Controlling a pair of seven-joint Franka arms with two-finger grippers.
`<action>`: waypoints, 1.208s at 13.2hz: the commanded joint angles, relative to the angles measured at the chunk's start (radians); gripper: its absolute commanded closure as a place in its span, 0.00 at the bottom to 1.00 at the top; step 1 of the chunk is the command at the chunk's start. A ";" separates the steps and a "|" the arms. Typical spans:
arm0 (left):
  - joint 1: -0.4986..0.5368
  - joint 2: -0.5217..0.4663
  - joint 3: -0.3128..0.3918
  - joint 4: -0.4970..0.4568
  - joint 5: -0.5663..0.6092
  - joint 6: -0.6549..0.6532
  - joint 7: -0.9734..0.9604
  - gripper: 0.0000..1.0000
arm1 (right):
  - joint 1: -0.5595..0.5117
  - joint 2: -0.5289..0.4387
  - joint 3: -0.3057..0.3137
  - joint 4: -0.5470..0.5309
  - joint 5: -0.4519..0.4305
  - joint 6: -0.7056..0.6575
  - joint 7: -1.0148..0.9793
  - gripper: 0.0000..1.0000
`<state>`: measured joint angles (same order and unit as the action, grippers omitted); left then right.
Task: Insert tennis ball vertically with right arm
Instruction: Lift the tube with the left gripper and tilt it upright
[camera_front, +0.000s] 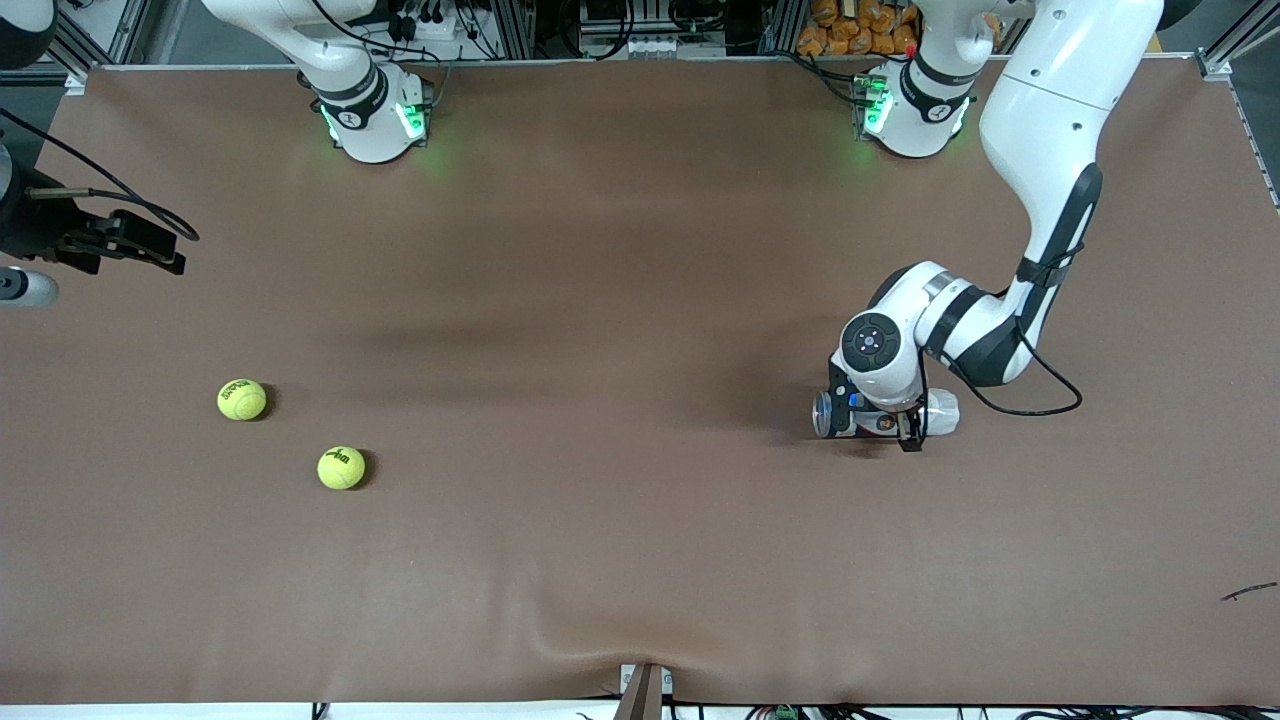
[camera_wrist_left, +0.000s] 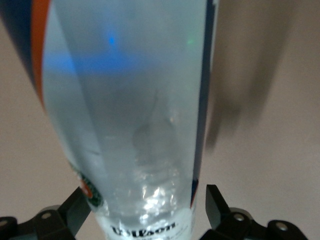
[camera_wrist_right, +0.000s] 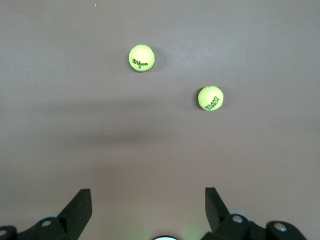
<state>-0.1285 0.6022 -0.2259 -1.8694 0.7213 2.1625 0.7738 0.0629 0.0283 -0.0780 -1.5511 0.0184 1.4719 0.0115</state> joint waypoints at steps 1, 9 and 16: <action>0.007 0.017 -0.003 0.019 0.021 0.013 -0.002 0.00 | -0.008 -0.004 0.006 -0.003 -0.009 0.004 -0.002 0.00; 0.003 0.037 0.000 0.030 0.021 0.011 -0.054 0.00 | -0.009 -0.005 0.006 -0.001 -0.009 0.001 -0.002 0.00; 0.006 0.053 0.004 0.047 0.027 0.011 -0.048 0.16 | -0.009 -0.007 0.006 -0.001 -0.008 0.002 -0.001 0.00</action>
<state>-0.1262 0.6346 -0.2188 -1.8406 0.7214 2.1670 0.7413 0.0586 0.0298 -0.0789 -1.5513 0.0182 1.4770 0.0115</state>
